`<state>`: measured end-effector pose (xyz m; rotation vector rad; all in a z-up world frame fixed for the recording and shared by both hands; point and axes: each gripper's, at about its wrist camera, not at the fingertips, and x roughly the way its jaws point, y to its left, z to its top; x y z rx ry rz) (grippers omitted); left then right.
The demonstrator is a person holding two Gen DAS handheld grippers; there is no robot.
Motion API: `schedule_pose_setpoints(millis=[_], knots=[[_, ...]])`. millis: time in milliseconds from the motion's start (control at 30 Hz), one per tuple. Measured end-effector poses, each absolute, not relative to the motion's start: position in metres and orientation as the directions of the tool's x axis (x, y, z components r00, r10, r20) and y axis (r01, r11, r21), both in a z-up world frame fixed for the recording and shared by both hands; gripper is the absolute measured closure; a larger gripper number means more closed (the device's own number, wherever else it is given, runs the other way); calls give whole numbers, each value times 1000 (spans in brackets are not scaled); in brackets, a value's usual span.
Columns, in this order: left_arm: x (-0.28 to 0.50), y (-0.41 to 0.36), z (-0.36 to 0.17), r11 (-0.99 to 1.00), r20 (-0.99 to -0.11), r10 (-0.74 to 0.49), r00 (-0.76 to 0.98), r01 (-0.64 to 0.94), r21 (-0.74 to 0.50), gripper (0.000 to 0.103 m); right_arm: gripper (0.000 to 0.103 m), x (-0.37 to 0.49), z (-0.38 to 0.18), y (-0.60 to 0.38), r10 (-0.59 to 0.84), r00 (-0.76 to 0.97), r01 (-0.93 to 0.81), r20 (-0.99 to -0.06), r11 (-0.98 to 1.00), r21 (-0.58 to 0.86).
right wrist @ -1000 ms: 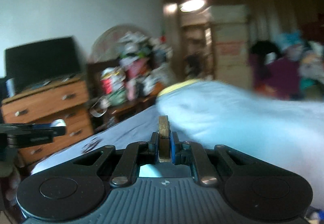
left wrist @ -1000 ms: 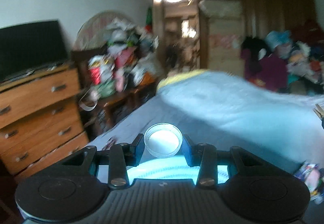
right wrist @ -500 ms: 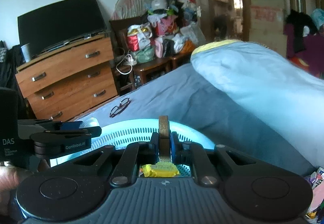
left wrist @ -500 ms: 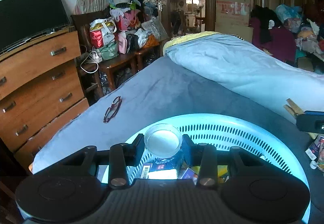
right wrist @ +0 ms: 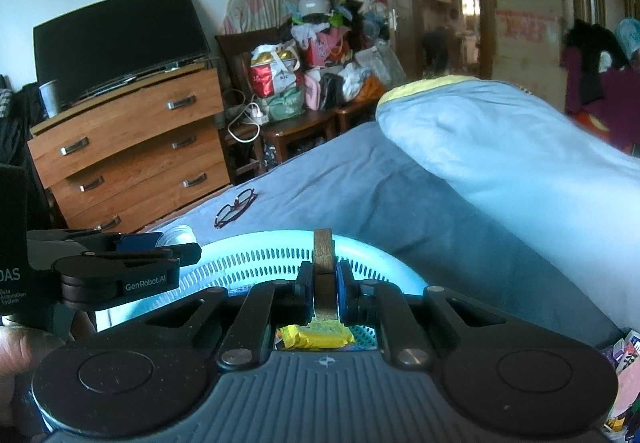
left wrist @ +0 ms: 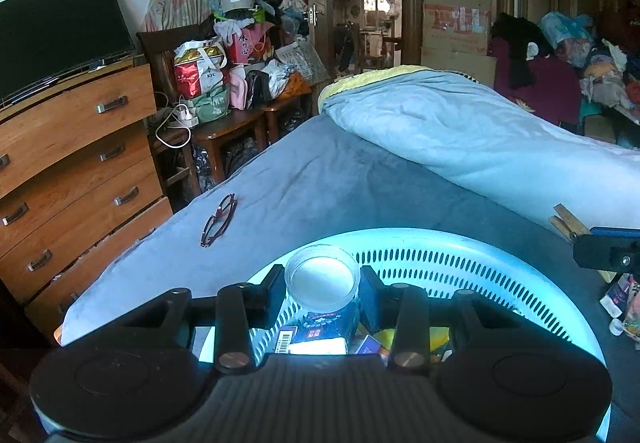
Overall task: Organize objects
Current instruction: 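Carry the white cap and clothespin over the blue basket, then open both grippers to drop the white cap and clothespin into the basket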
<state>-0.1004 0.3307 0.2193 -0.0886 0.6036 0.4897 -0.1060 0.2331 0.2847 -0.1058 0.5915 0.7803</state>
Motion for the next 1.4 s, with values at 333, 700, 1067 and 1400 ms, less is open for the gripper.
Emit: schedule_pose_setpoints(millis=[333, 700, 1067, 1400], knots=[[-96, 330, 214, 883, -568, 417, 709, -465, 67, 60, 89, -106, 283, 233, 631, 558, -689, -539, 714, 124], [-98, 325, 217, 869, -534, 453, 714, -486, 87, 16, 50, -110, 282, 230, 645, 574, -688, -504, 714, 130], [-96, 306, 227, 886, -520, 432, 737, -454, 92, 14, 36, -116, 282, 193, 649, 618, -657, -445, 736, 162], [-90, 162, 237, 984, -419, 175, 891, -169, 53, 10, 24, -161, 194, 20, 418, 818, -401, -395, 907, 127]])
